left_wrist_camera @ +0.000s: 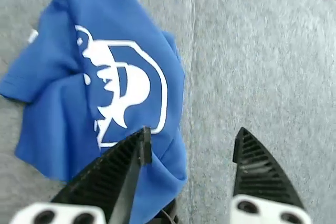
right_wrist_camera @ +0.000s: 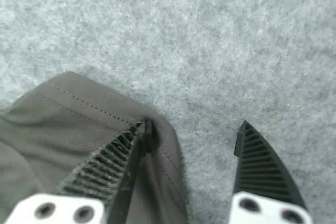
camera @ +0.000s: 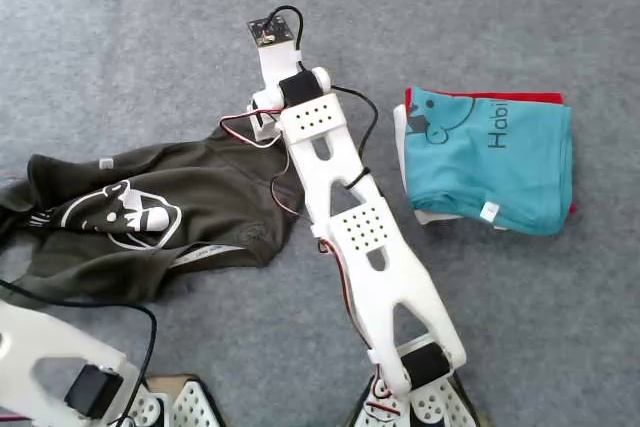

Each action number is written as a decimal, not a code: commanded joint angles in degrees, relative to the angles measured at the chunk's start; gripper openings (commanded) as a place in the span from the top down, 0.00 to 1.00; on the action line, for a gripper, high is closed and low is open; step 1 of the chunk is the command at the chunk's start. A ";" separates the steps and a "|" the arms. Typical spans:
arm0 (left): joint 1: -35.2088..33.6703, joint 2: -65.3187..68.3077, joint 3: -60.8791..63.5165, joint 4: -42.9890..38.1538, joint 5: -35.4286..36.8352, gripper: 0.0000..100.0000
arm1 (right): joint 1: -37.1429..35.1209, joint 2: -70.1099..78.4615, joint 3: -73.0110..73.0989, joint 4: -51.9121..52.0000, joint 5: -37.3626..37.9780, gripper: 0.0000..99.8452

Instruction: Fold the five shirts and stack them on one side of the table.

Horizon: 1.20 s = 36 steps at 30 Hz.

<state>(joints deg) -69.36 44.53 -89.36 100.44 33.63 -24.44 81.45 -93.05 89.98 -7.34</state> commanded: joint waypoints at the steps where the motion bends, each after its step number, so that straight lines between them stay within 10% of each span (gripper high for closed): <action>1: -2.51 -6.15 -0.13 0.62 -0.88 0.73 | -0.44 -0.57 -2.68 -1.05 -0.09 0.74; 12: 8.66 -24.70 39.52 -0.79 -8.35 0.73 | -0.44 -0.66 -2.59 -1.58 -0.09 0.74; 18: 10.95 -20.13 64.31 -27.08 -9.93 0.73 | -0.18 -0.66 -2.59 -1.41 -0.09 0.74; 36: -0.40 3.08 35.30 -22.15 -0.26 0.96 | -0.18 -0.57 -2.51 -1.41 -0.09 0.74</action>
<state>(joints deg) -68.13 47.96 -45.41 74.68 32.84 -24.44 81.45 -93.05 89.10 -7.34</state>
